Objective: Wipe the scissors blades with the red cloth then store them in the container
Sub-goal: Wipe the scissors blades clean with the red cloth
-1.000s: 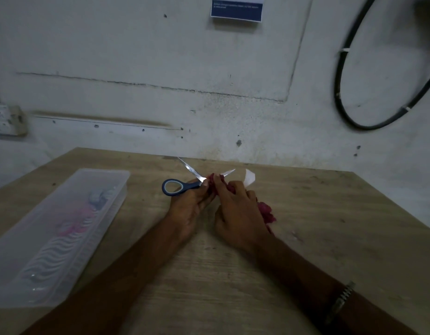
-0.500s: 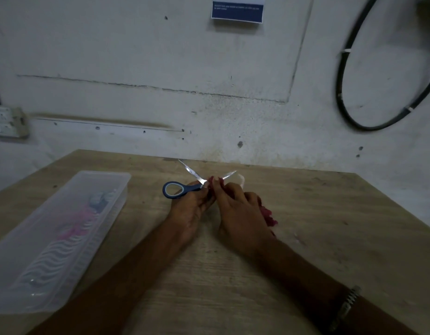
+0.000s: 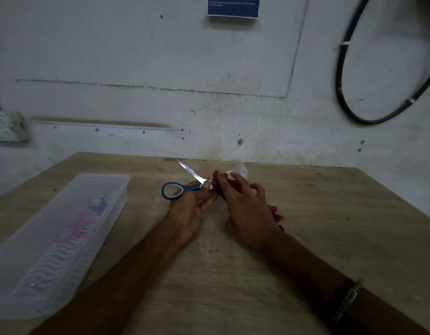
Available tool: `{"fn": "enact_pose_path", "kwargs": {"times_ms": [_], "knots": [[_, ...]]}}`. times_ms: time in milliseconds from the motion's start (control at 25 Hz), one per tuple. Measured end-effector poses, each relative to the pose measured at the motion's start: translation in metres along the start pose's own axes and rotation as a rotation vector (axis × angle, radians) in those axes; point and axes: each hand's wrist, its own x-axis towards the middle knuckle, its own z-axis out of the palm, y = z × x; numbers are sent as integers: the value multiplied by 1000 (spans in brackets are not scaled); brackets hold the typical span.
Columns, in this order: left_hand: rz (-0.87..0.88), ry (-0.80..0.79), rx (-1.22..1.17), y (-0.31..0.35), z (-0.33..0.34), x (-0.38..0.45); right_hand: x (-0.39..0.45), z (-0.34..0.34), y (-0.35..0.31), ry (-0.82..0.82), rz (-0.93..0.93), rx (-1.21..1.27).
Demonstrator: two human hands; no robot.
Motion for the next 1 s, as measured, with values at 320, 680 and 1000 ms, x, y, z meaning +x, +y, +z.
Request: {"fn": "enact_pose_path", "kwargs": {"times_ms": [320, 680, 1000], "knots": [[-31, 25, -24, 2, 1, -1, 0, -2, 2, -55, -85, 47], [-69, 84, -4, 0, 3, 1, 10, -1, 37, 38, 114, 162], [-87, 42, -5, 3, -2, 3, 7, -6, 18, -88, 19, 38]]}}
